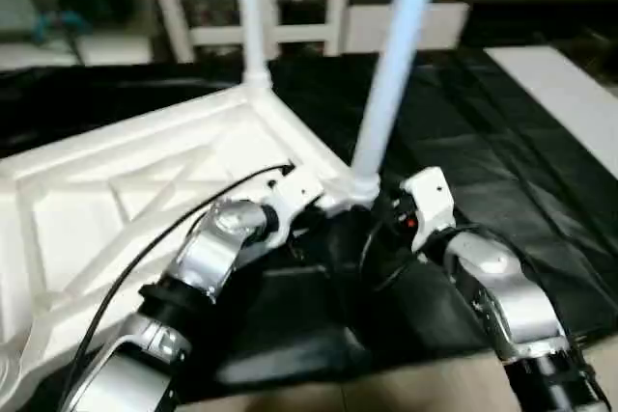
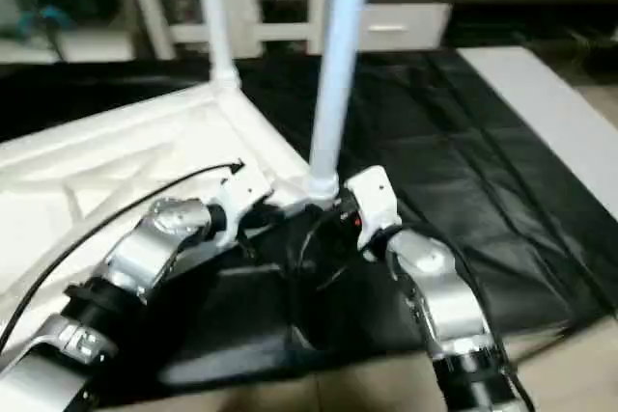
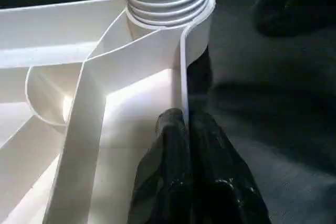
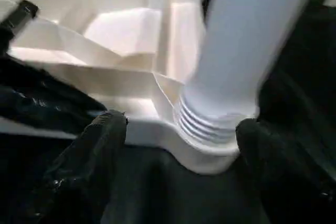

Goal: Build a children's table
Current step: Rotate leg to tighten

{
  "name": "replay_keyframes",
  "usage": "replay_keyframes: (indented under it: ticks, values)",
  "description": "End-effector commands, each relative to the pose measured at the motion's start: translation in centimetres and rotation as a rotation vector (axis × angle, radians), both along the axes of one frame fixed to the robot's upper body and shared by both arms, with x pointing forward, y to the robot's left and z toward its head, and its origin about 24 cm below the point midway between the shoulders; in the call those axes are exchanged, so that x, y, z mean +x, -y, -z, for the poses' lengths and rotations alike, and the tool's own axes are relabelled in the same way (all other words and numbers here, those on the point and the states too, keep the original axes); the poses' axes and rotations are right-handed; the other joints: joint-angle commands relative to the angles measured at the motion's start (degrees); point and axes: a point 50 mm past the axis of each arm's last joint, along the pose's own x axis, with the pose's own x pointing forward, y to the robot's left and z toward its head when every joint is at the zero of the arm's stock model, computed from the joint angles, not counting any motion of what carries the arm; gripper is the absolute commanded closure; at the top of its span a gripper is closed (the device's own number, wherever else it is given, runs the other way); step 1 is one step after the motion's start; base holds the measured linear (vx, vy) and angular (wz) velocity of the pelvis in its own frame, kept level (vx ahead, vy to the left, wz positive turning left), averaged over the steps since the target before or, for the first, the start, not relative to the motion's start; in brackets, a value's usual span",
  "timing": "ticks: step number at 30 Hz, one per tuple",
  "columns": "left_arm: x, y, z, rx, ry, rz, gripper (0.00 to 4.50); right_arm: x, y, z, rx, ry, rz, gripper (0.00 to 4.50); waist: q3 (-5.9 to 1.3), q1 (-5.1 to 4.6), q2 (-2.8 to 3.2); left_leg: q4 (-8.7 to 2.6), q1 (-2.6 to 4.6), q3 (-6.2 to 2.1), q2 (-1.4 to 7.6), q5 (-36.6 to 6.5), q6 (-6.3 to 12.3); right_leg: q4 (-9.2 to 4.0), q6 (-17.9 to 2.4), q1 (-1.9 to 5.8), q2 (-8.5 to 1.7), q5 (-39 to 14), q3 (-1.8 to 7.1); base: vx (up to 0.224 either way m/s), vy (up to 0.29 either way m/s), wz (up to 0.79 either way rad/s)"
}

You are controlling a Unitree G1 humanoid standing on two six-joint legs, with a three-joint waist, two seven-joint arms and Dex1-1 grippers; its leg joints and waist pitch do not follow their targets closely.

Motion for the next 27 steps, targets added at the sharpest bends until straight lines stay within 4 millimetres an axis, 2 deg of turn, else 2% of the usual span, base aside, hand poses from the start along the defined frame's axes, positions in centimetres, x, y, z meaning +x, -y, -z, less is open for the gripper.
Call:
replay_keyframes:
  ticks: [1,2,3,4,5,6,7,8,9,10,11,12,13,14,15,16,17,18,19,20,21,22,23,24,25,26,27]
  values:
    - [0.5,-0.8,-1.0,-0.036,0.052,-0.033,4.5,0.2,0.2,-0.8,0.044,0.009,0.024,0.79,-4.14,-0.97,0.95,-4.35,4.21,0.52,1.01,0.0,11.86,-1.55,-12.9,2.03,0.44,-21.7,1.42,0.137,-0.002,0.44]
    - [0.5,-0.8,-1.0,-0.036,0.052,-0.033,4.5,0.2,0.2,-0.8,0.044,0.009,0.024,0.79,-3.87,-2.92,1.11,-5.97,9.51,-3.66,4.55,-3.1,12.85,3.26,-13.2,-2.39,1.97,-15.8,1.41,0.175,-0.047,0.13]
    - [0.5,-0.8,-1.1,-0.036,0.051,-0.031,4.5,0.3,0.4,-0.9,0.04,0.021,0.033,0.79,-3.2,-3.34,-0.06,-6.62,11.11,-5.64,6.27,-4.8,16.64,6.33,-9.6,-5.2,0.84,-10.3,3.1,0.175,-0.047,0.13]
    - [0.4,-0.8,-1.1,-0.035,0.051,-0.028,4.5,0.3,0.6,-1.0,0.029,0.029,0.035,0.79,-3.41,-3.53,-1.3,-5.65,11.1,-4.96,5.17,-2.2,19.54,6.41,-7.8,-5.95,-0.64,-5.0,5.16,0.184,-0.062,-0.01]
    - [0.4,-0.8,-1.1,-0.034,0.05,-0.025,4.5,0.2,0.7,-1.0,0.023,0.032,0.036,0.79,-3.32,-2.61,-2.23,-4.05,8.37,-2.47,1.85,-0.9,18.91,4.18,-8.5,-3.21,-1.38,-2.0,6.46,0.223,-0.051,0.05]
    - [0.4,-0.8,-1.1,-0.032,0.05,-0.02,4.5,0.2,0.7,-0.9,0.021,0.032,0.037,0.79,-4.61,0.41,-4.49,2.44,-0.95,2.46,-6.71,-2.7,15.73,1.23,-11.7,8.18,-1.84,0.0,12.68,0.223,-0.051,0.05]
    - [0.4,-0.8,-1.2,-0.031,0.049,-0.014,4.5,0.1,0.8,-0.9,0.02,0.032,0.038,0.79,-4.66,2.55,-3.99,6.09,-4.11,2.22,-6.05,-3.8,13.05,-0.88,-17.4,11.09,-5.86,-0.6,15.88,0.25,-0.008,0.26]
    - [0.3,-0.7,-1.1,-0.028,0.049,-0.009,4.5,0.1,0.9,-0.9,0.015,0.034,0.041,0.79,-4.69,4.25,-3.43,9.07,-7.6,0.39,-2.99,-2.1,6.35,-0.52,-23.0,12.25,-8.14,10.8,17.85,0.211,0.063,0.32]
    - [0.2,-0.6,-1.2,-0.036,0.05,0.002,4.5,0.1,1.0,-0.9,0.015,0.036,0.049,0.79,-4.18,4.71,-2.72,7.08,-9.25,-0.49,-0.75,2.9,2.78,0.68,-22.7,11.88,-6.09,19.7,15.13,0.211,0.063,0.32]
    - [0.1,-0.5,-1.2,-0.045,0.047,0.009,4.5,0.1,1.1,-0.9,0.017,0.036,0.053,0.79,-4.68,4.89,-1.84,4.06,-8.93,-0.48,-0.31,8.1,3.27,2.29,-19.7,11.72,-3.25,24.2,12.39,0.057,0.061,0.14]
    - [0.1,-0.5,-1.2,-0.049,0.045,0.012,4.5,0.1,1.1,-0.9,0.019,0.035,0.054,0.79,-5.11,2.07,2.21,-0.19,-0.59,-1.91,0.93,29.9,9.88,8.15,-10.1,3.98,4.11,20.9,4.31,-0.051,-0.001,-0.13]
    - [0.0,-0.4,-1.1,-0.039,0.049,0.027,4.5,0.1,1.2,-0.9,0.019,0.037,0.055,0.79,-4.89,-0.35,3.63,-0.66,5.82,-9.88,6.69,49.2,26.23,14.17,-2.5,-5.69,4.37,-2.4,4.13,-0.051,-0.001,-0.13]
    - [-0.3,-0.3,-1.1,-0.045,0.044,0.064,4.5,0.0,1.4,-1.0,0.019,0.04,0.057,0.79,-5.77,0.68,2.64,1.13,7.23,-10.89,8.26,62.3,29.01,13.45,-0.4,-7.21,2.17,-3.3,6.03,0.045,-0.064,-0.27]
    - [-0.6,-0.2,-1.0,-0.051,0.038,0.094,4.5,0.0,1.5,-1.1,0.021,0.043,0.059,0.79,-5.98,1.35,0.74,3.53,7.1,-10.43,8.25,81.3,24.86,12.05,5.2,-9.63,-1.15,6.4,9.87,-0.034,-0.075,-0.23]
    - [-0.9,0.0,-1.0,-0.063,0.034,0.124,4.5,0.0,1.7,-1.2,0.023,0.049,0.059,0.79,-6.37,0.63,-0.79,4.57,6.43,-10.33,5.48,84.7,19.33,8.68,6.6,-10.51,-3.08,16.9,13.52,-0.034,-0.075,-0.23]
    - [-1.2,0.1,-1.0,-0.082,0.02,0.14,4.5,0.0,1.9,-1.3,0.025,0.052,0.059,0.79,-6.0,1.59,-3.98,5.96,0.07,-5.68,-2.25,62.7,12.83,6.24,4.4,-8.06,-3.31,34.8,14.79,-0.209,-0.019,-0.07]
    - [-1.4,0.1,-1.0,-0.089,0.008,0.162,4.5,0.0,2.2,-1.5,0.028,0.057,0.052,0.79,-5.5,2.56,-4.87,5.3,-3.14,-2.79,-5.25,46.7,11.09,6.45,3.2,-4.71,-1.98,43.8,13.91,-0.152,0.008,0.31]
    - [-1.6,0.1,-0.9,-0.088,-0.003,0.181,4.5,-0.1,2.4,-1.6,0.03,0.064,0.04,0.79,-5.25,3.65,-3.52,3.51,-4.06,-0.91,-4.61,22.3,7.15,5.34,-1.3,-3.34,-2.92,49.4,13.83,-0.152,0.008,0.31]
    - [-1.8,0.2,-0.9,-0.087,-0.012,0.195,4.5,-0.1,2.6,-1.8,0.033,0.068,0.031,0.79,-5.1,3.38,-3.93,1.86,-4.0,-0.77,-3.87,15.3,4.96,5.01,-2.8,-2.28,-2.82,47.8,13.06,-0.062,-0.025,0.29]
    - [-2.0,0.2,-0.8,-0.084,-0.022,0.217,4.5,-0.2,3.0,-1.9,0.031,0.068,0.01,0.79,-4.99,3.61,-2.46,-0.11,-3.05,-0.51,-2.44,9.5,2.05,4.91,-6.2,-2.1,-1.53,38.3,11.46,-0.056,-0.044,0.08]
    - [-2.4,0.2,-0.7,-0.083,-0.038,0.245,4.5,-0.4,3.6,-2.2,0.032,0.065,-0.033,0.79,-4.5,3.3,-1.34,-1.59,-2.23,-0.12,-0.97,3.1,1.34,3.96,-10.2,-2.65,-0.79,21.8,10.34,-0.056,-0.044,0.08]
    - [-2.5,0.2,-0.7,-0.082,-0.045,0.254,4.5,-0.5,3.9,-2.3,0.035,0.062,-0.056,0.79,-3.83,2.8,-1.08,-2.59,-1.29,0.65,0.28,-4.7,0.72,2.77,-14.2,-3.27,-0.42,7.0,9.99,-0.07,-0.021,0.12]
    - [-2.6,0.2,-0.7,-0.082,-0.05,0.262,4.5,-0.6,4.1,-2.3,0.031,0.061,-0.073,0.79,-3.33,2.49,-1.27,-3.21,-1.4,0.95,0.65,-8.3,0.34,2.31,-15.0,-3.21,-0.42,1.1,9.95,-0.088,0.001,0.16]
    - [-2.7,0.2,-0.6,-0.082,-0.054,0.267,4.5,-0.7,4.2,-2.4,0.024,0.059,-0.087,0.79,-2.62,2.31,-1.27,-3.89,-0.81,1.75,1.15,-16.1,-1.83,1.22,-14.7,-3.79,-0.52,-10.9,9.97,-0.088,0.001,0.16]
    - [-2.8,0.1,-0.6,-0.078,-0.058,0.277,4.5,-0.9,4.4,-2.4,0.012,0.053,-0.116,0.79,-2.48,2.0,-1.42,-4.09,-0.71,1.86,1.21,-18.7,-2.98,0.87,-13.9,-3.76,-0.74,-15.6,9.92,-0.1,0.014,0.08]
    - [-2.9,0.1,-0.6,-0.075,-0.062,0.285,4.5,-1.0,4.6,-2.4,0.003,0.048,-0.142,0.79,-2.71,2.03,-1.49,-4.12,-0.68,2.06,1.37,-19.8,-4.62,0.4,-12.1,-3.79,-1.13,-20.1,10.02,-0.099,0.02,0.03]
    - [-3.1,0.0,-0.6,-0.074,-0.075,0.299,4.5,-1.3,4.9,-2.5,-0.009,0.038,-0.187,0.79,-2.73,1.96,-1.55,-4.32,-1.01,2.14,1.55,-18.6,-4.99,0.25,-11.0,-3.71,-1.23,-20.0,10.08,-0.099,0.02,0.03]
